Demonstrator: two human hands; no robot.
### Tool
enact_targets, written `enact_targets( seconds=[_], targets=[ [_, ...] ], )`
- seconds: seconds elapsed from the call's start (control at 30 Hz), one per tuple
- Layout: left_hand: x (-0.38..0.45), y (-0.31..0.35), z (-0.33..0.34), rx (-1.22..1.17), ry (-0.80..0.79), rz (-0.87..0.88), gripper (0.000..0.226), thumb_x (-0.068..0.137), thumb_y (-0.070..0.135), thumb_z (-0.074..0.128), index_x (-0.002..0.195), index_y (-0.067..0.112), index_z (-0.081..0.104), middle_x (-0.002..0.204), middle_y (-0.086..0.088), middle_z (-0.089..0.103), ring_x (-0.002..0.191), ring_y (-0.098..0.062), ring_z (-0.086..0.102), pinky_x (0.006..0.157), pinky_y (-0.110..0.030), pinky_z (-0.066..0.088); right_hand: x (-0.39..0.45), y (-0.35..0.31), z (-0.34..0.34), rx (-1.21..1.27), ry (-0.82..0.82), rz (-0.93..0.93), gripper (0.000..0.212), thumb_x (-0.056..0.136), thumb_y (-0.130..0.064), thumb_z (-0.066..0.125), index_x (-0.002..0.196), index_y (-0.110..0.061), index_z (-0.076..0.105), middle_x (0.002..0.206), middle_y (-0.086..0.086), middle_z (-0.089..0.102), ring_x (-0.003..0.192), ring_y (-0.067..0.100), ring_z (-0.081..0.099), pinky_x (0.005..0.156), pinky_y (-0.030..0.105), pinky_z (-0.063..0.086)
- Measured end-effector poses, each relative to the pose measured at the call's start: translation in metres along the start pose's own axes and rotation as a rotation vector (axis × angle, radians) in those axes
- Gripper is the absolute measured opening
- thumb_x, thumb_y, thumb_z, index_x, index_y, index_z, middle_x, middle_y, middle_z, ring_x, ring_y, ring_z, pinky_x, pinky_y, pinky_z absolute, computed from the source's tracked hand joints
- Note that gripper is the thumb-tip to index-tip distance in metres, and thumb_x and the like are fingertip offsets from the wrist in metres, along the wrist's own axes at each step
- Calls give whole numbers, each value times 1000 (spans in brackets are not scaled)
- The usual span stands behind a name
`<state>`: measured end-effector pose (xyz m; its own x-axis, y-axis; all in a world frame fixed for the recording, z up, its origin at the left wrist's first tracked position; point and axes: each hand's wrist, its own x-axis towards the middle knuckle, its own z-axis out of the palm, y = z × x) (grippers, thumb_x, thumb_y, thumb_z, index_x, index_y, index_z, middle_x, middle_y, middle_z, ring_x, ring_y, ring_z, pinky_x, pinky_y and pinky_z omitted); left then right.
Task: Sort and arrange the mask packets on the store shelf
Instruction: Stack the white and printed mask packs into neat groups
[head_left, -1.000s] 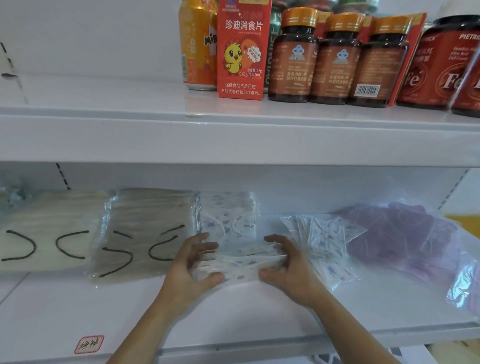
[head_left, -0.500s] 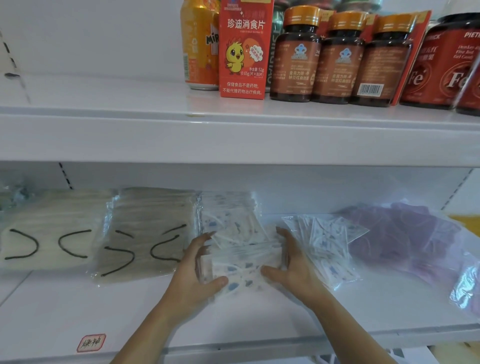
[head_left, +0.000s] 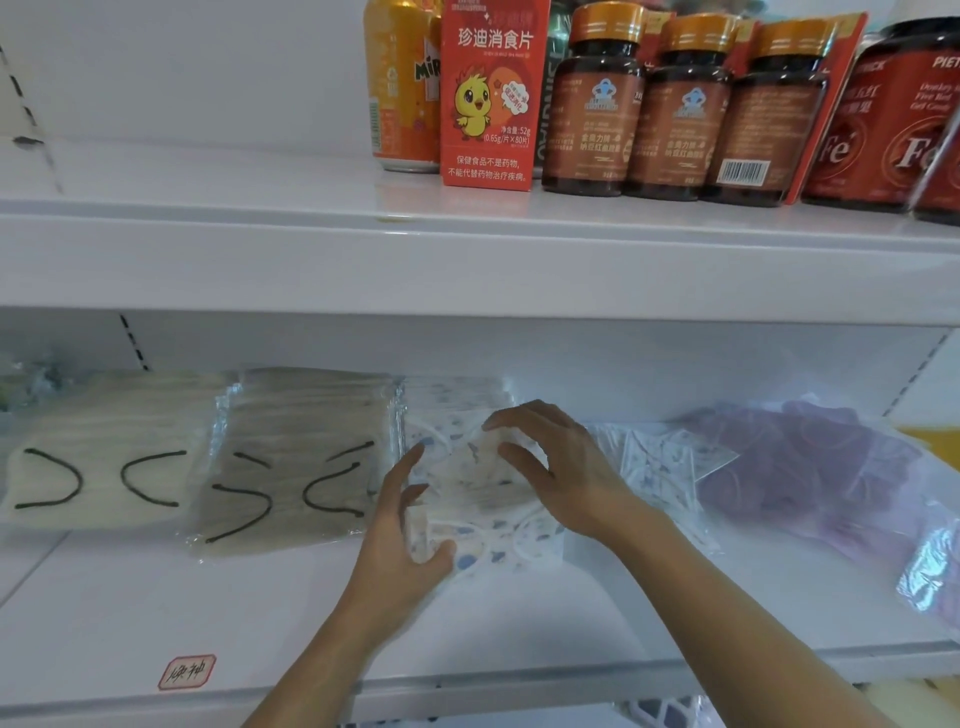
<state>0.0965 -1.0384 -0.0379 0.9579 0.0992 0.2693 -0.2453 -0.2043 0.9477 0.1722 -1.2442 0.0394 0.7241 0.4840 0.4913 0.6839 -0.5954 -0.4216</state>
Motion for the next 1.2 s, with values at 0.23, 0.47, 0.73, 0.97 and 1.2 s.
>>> enact_targets(
  seconds=[0.23, 0.47, 0.73, 0.97, 1.2],
  targets=[
    [-1, -1, 0, 36, 0, -4, 110, 78, -5, 73, 148, 60, 20, 151, 17, 41, 137, -5, 44, 107, -21, 42, 14, 0, -2, -278, -9, -246, 12, 98, -11, 62, 105, -19, 66, 84, -4, 65, 87, 20, 56, 79, 40, 49],
    [-2, -6, 1, 56, -38, -11, 114, 77, -9, 71, 148, 63, 16, 117, 7, 68, 109, -23, 67, 100, -41, 54, 15, -16, 26, -356, -134, -354, 27, 85, -4, 68, 105, -21, 71, 80, -2, 59, 85, 25, 53, 72, 40, 47],
    [-3, -1, -1, -36, 62, -8, 103, 81, -19, 67, 151, 45, 25, 119, 17, 64, 106, -3, 65, 82, -13, 53, -20, -5, 13, 134, 157, 183, 46, 90, -50, 62, 134, -38, 55, 128, -24, 58, 121, -4, 49, 102, 17, 38],
    [-1, -6, -3, 66, -55, -12, 76, 76, 0, 66, 131, 46, 41, 132, 23, 52, 126, -1, 51, 106, -22, 41, -78, 35, 46, 740, -58, 461, 115, 53, -21, 101, 146, -36, 35, 135, 6, 57, 119, 24, 65, 95, 49, 57],
    [-4, -4, -8, 0, 1, -39, 79, 70, -2, 56, 140, 32, 43, 123, 11, 59, 122, -16, 52, 109, -26, 38, -83, 36, 50, 638, 115, 479, 95, 59, -5, 97, 130, -45, 47, 130, -1, 48, 120, -2, 50, 98, 22, 50]
  ],
)
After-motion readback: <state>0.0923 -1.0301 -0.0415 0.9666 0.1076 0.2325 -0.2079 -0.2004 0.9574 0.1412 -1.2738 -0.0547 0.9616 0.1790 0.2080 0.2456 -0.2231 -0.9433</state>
